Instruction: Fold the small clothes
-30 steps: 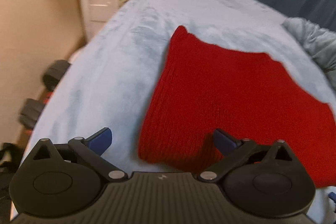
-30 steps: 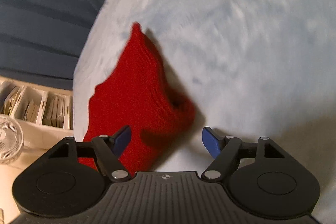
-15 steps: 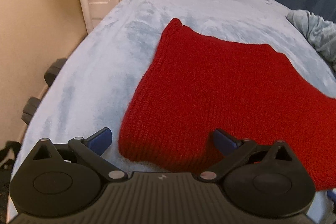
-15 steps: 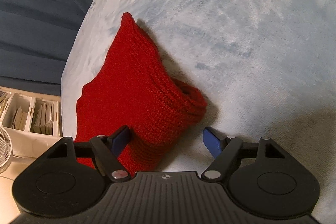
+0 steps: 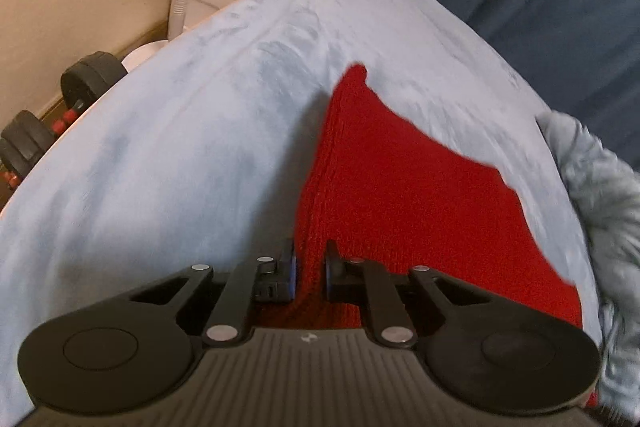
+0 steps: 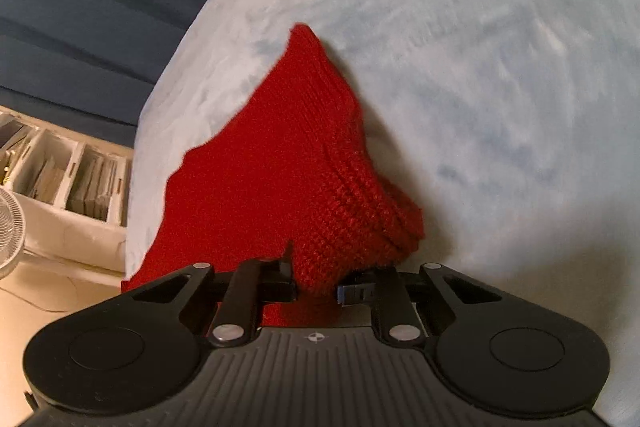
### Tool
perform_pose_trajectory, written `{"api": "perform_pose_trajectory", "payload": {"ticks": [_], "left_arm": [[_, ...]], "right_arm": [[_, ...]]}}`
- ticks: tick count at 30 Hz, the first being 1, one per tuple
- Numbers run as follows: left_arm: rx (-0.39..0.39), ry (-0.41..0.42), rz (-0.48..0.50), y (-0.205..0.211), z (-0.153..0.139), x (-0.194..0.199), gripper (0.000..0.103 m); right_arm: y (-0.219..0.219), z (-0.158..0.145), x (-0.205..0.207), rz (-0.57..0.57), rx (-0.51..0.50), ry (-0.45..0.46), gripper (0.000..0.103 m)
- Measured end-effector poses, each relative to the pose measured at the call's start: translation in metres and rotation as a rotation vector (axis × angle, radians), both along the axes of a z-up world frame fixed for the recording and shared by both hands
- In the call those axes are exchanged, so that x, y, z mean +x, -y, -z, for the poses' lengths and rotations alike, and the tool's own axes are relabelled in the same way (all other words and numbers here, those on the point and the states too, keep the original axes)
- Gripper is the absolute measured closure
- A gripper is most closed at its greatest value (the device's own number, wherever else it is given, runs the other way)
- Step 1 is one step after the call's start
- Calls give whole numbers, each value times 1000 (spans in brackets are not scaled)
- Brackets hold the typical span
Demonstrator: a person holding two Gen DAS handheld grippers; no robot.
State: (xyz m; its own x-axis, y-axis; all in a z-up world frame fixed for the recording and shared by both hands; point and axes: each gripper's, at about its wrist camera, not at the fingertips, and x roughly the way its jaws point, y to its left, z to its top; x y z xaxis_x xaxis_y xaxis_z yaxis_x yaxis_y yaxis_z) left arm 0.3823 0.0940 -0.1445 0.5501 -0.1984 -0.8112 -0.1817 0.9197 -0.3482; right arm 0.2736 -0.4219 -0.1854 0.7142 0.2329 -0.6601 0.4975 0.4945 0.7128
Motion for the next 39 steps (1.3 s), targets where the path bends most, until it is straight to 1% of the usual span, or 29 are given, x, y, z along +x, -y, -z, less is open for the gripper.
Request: {"api": "perform_pose_trajectory", "payload": {"ticks": [3,5,6,8,9,10,11,12,14,15,17,19,21,22,23,24,26,28,29,31,32,34,36,38,39], "left_arm": [[-15,-19,11,1,-5,-33,90],[-9,-24,32,4,-2,-48,90],[-1,-28,43,5,0,-52,89],[52,-11,48,5,4,-47,89],[80,4,57,4,6,-41,88],[91,3,66,3,9,-34,88],[107,2,78,2,13,-26,84],[134,4,91,1,18,-17,79],[163,-8,100,-3,26,-7,51],[171,-7,96,-6,28,-6,46],[183,11,95,-12,29,-11,25],[191,20,58,-21,27,-22,14],[176,17,35,-30,21,-36,9],[180,6,21,-32,20,-42,2],[194,-3,-3,-33,17,-48,0],[213,-1,-25,-33,14,-54,0],[254,9,-37,-32,11,-60,0],[265,30,-30,-30,11,-65,0],[263,37,-24,-30,14,-66,0],[253,45,-15,-33,21,-67,0],[229,50,-16,-37,25,-67,0],[143,41,-41,-51,36,-67,0],[75,23,-65,-64,42,-63,0],[66,20,-61,-68,40,-58,0],[65,25,-55,-69,39,-57,0]], "right_arm": [[15,-13,-2,-46,-22,15,88],[28,-12,-3,-39,-26,5,88],[34,-6,-2,-36,-1,-10,88],[41,14,0,-48,65,-48,87],[41,24,-1,-48,73,-74,85],[40,30,-2,-41,75,-87,76],[39,34,-6,-24,75,-91,62],[39,37,-11,7,87,-78,58],[41,46,-23,63,150,-38,55],[41,48,-27,86,173,-26,55],[44,54,-36,130,219,-2,54],[42,57,-43,179,245,10,56],[37,53,-45,197,204,-3,63],[32,46,-41,200,158,-17,73],[26,38,-38,192,99,-29,78],[20,29,-31,185,45,-42,80],[8,14,-20,167,-64,-86,84],[-5,-3,-9,143,-178,-130,85],[-14,-14,-2,122,-251,-144,86],[-42,-42,16,43,-455,-144,87],[-64,-62,27,-20,-585,-116,87],[-113,-95,47,-153,-808,-41,88],[-178,-124,62,-321,-1021,78,88],[-248,-138,64,-509,-1182,220,88],[-285,-139,58,-623,-1257,298,88]]}}
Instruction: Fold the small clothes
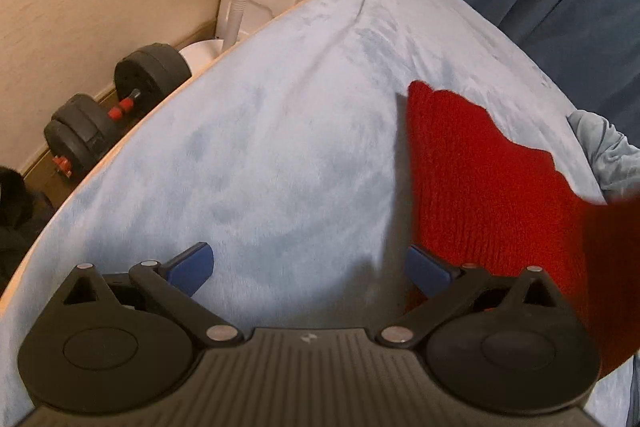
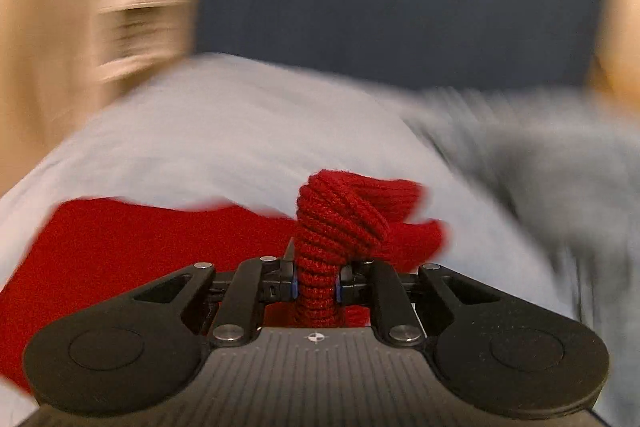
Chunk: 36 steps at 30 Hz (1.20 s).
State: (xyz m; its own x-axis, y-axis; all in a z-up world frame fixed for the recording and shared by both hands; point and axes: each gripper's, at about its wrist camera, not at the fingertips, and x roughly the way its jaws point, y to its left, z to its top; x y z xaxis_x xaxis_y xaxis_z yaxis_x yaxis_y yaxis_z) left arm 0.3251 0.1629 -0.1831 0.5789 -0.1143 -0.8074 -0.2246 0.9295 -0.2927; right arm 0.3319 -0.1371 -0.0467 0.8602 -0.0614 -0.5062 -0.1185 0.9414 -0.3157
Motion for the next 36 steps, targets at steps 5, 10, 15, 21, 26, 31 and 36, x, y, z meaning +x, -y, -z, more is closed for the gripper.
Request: {"api": "perform_pose_trajectory", "payload": {"ticks": [5,10,15,21,26,31,36], "left_arm": [[-43,-12,10,-8,0,3,0],[-61,-26,7,-17,1,2,0],[-106,-29,-9,-25,-1,3,0],[-131,-21,-39,-34,-4,0,0],[-144,22,-4,-32,-13,-4,0],[-128,103,58,-23,-27,-10,0],[-117,173,141,-11,-38,-17,0]], "right_arm": [[-126,64,-55,-537,-287,-122,88],[-145,108,-78,-553,-309,-181,86],[-133,79,-80,-557,-197,-137,87],[-144,99,-82,-503,-184,-141,75],[-143,96,-112,-558,-141,-162,47],[-111,55,-136,-456,23,-50,69],[-110,89,-117,-385,61,-194,98]]}}
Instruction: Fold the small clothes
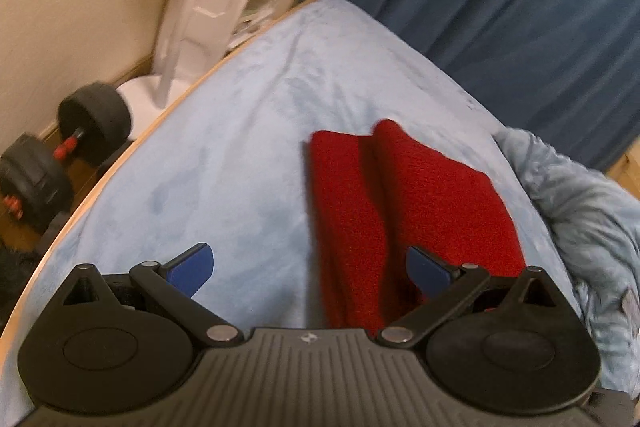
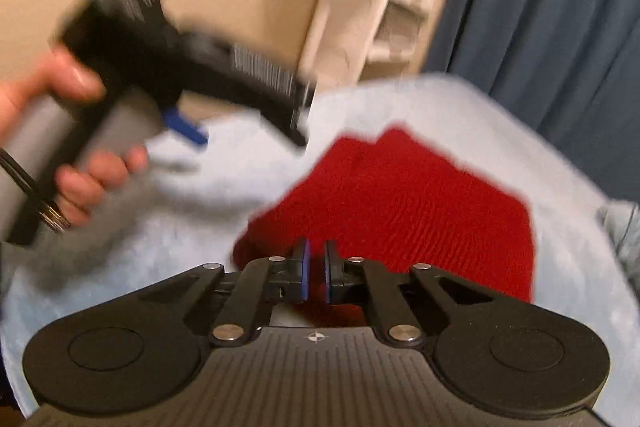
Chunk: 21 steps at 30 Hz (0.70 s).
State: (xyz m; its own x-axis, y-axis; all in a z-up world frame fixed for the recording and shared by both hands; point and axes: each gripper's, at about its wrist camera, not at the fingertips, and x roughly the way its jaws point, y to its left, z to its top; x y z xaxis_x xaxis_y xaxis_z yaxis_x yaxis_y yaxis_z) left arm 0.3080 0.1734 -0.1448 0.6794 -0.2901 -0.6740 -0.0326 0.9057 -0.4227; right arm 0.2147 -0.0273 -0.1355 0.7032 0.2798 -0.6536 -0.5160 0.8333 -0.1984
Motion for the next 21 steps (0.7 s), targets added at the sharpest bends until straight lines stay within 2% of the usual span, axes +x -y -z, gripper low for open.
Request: {"api": "perform_pose_trajectory", "payload": {"ticks": [3,7,9,10,12,14,21], "left_arm": [[41,7,59,13,-1,-1,0],[9,-40,176,30,9,5,0],[94,-51,185,39,13,7,0],[137,-57,175,41,16,7,0],[147,-78,155,38,20,9,0],[129,-89,140,34,22,10,0],[166,-73,146,32,17,6,0]], "right_arm": [[-9,19,10,7,0,-32,99],[-8,16,19,8,21,-58,99],[-5,10,20,16,30,-84,98],[-2,6,20,22,38,-117,94],[5,-1,15,31,38,-167,80],[8,-4,8,45,2,-182,54],[30,-11,-2,130,-64,-203,49]]}}
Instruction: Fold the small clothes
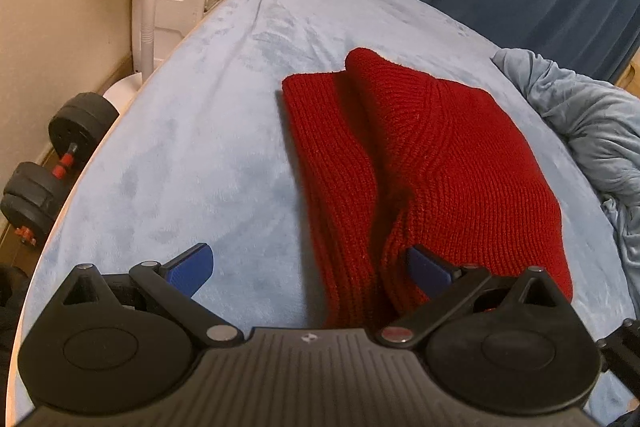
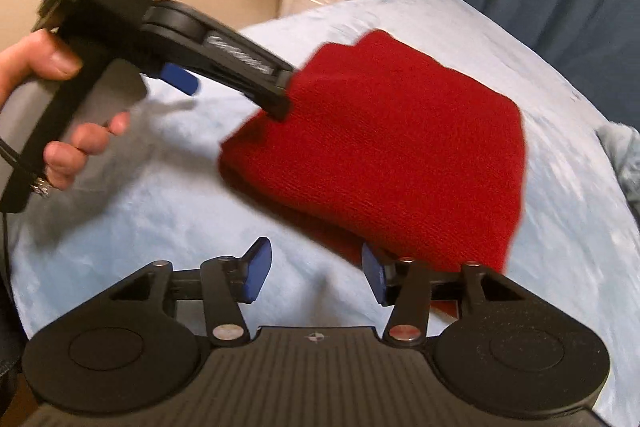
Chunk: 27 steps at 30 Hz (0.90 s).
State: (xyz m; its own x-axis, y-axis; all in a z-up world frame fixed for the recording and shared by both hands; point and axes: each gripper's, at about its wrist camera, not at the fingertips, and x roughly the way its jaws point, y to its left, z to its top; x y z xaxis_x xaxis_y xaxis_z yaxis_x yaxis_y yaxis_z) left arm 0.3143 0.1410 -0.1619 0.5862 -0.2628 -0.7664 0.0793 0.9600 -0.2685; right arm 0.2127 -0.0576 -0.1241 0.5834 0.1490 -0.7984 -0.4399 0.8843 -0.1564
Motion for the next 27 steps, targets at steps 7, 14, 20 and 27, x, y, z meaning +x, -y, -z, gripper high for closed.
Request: {"api": "perform_pose_trajectory", "payload": {"ticks": [7,14,20,27], "left_arm": [[-3,-3,-1,0,0,1,0],[13,5,6,-1,0,-1,0],[147,32,-83,-16,-12,-14,0],[-21,79,-302,-45,-67,-63,0]], "right_arm": [[8,0,1,46,-8,-9,48],[12,-10,-2,62,0,-20,46],[33,-35,-14,99,29,-22,39],[85,-69,-19,243,228,-74,23]]}}
